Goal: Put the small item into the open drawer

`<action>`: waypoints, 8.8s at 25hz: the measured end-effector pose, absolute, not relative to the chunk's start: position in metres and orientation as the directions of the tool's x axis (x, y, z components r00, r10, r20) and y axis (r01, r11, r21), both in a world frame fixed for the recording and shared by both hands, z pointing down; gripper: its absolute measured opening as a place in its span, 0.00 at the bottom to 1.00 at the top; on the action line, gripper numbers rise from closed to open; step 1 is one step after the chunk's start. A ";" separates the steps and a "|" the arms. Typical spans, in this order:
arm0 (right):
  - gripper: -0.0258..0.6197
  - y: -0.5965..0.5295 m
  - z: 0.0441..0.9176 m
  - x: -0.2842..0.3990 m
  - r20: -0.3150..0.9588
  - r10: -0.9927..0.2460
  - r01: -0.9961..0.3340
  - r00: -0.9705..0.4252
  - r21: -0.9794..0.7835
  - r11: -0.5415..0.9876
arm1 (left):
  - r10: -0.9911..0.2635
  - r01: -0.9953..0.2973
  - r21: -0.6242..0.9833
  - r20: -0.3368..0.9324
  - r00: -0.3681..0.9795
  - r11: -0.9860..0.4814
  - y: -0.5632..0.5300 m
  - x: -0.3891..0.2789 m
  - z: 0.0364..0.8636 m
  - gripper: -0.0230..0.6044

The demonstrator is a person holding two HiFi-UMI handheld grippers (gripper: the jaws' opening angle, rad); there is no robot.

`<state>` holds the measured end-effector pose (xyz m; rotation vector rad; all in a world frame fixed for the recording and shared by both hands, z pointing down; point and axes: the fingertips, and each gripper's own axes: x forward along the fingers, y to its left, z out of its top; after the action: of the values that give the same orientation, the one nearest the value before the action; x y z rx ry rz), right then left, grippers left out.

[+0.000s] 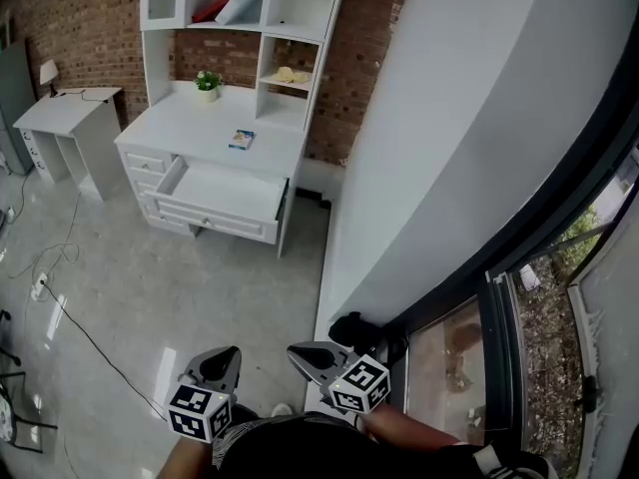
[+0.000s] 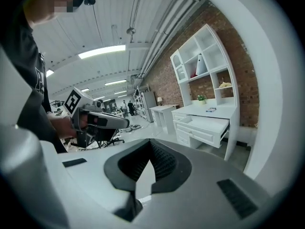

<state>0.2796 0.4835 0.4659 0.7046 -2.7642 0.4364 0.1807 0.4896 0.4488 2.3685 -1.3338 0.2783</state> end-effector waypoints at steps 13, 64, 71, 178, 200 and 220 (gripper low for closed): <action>0.05 0.463 0.475 0.294 0.324 -0.452 -0.537 -0.831 -0.251 0.806 | -0.772 -0.858 0.236 0.373 0.514 -0.457 0.475 0.184 0.450 0.07; 0.05 0.116 0.488 0.101 0.436 -0.569 -0.704 -0.697 -0.268 0.658 | -0.656 -0.753 0.301 0.369 0.658 -0.586 0.098 -0.030 0.465 0.07; 0.05 0.096 0.493 0.096 0.438 -0.563 -0.702 -0.701 -0.288 0.651 | -0.664 -0.764 0.316 0.378 0.645 -0.563 0.085 -0.040 0.472 0.07; 0.71 -0.496 0.725 0.062 0.833 -0.549 -0.997 -0.068 -0.039 0.064 | -0.587 -0.812 0.321 0.567 0.578 -0.488 -0.284 -0.184 0.546 0.07; 0.71 -0.473 0.657 0.078 0.749 -0.628 -0.977 -0.211 -0.176 0.119 | -0.543 -0.745 0.329 0.526 0.655 -0.580 -0.293 -0.150 0.534 0.07; 0.71 -0.389 0.565 0.099 0.604 -0.740 -0.945 -0.297 -0.299 0.135 | -0.491 -0.676 0.324 0.494 0.718 -0.662 -0.278 -0.111 0.523 0.07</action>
<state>0.0992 -0.3892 0.5650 1.6354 -2.1073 0.9300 -0.1109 -0.2780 0.5230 2.4316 -0.8901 0.5049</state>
